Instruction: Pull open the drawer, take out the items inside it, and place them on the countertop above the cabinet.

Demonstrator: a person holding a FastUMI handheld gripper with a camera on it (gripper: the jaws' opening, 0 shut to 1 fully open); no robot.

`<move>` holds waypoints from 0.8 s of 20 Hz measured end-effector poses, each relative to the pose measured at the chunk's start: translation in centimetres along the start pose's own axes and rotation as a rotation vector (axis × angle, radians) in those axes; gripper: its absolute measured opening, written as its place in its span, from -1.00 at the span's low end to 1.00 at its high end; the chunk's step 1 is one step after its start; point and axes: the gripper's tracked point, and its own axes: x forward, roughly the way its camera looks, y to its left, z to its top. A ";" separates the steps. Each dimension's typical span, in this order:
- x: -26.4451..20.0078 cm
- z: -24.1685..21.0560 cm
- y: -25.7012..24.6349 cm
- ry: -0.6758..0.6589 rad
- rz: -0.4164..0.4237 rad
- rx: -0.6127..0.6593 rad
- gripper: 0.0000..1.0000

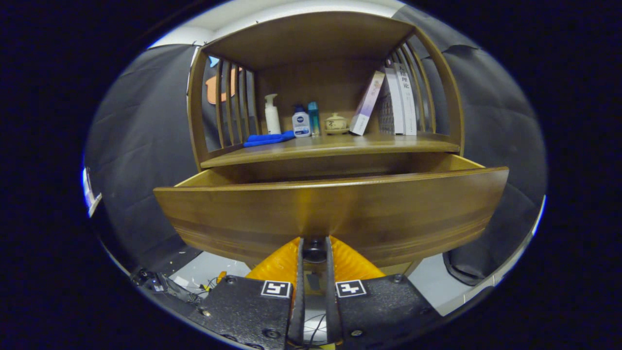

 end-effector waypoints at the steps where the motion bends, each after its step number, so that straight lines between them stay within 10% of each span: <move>1: -0.6 -0.3 0.1 -0.001 0.008 -0.006 -0.59; 16: -6.4 -3.6 1.1 0.098 0.063 -0.092 -0.59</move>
